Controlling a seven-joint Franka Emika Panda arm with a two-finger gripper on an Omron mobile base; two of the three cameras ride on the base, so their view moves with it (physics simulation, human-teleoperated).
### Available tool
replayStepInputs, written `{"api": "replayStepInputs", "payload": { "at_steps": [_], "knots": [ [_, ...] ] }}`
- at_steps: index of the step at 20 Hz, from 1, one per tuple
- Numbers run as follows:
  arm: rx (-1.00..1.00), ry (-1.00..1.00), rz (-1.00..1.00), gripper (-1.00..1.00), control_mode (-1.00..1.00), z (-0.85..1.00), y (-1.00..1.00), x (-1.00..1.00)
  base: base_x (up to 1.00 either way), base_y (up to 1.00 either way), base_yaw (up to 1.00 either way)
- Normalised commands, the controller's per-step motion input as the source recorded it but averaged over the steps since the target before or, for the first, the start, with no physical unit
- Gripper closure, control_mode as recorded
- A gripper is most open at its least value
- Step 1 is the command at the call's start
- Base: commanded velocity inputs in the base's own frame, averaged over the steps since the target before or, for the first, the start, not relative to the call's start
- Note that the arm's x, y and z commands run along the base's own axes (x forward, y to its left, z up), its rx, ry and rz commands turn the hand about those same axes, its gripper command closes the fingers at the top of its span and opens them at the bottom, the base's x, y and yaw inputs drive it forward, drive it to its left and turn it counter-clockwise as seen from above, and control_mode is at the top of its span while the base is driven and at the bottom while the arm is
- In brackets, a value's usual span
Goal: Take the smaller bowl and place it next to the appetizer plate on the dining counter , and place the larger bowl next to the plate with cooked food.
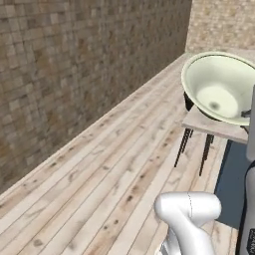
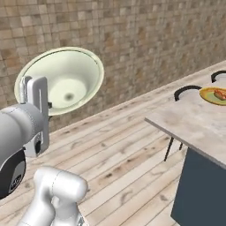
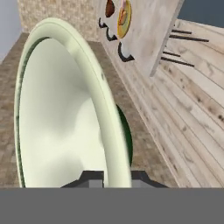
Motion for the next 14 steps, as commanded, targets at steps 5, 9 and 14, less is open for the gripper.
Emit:
{"api": "replayStepInputs", "payload": {
  "at_steps": [5,9,14],
  "knots": [
    [0.00,0.00,0.00,1.00,1.00,0.00,0.00,0.00,0.81,1.00,-0.53],
    [0.00,0.00,0.00,1.00,1.00,0.00,0.00,0.00,0.36,1.00,-0.40],
    [0.00,0.00,0.00,1.00,1.00,0.00,0.00,0.00,0.29,1.00,-0.39]
  ]
}}
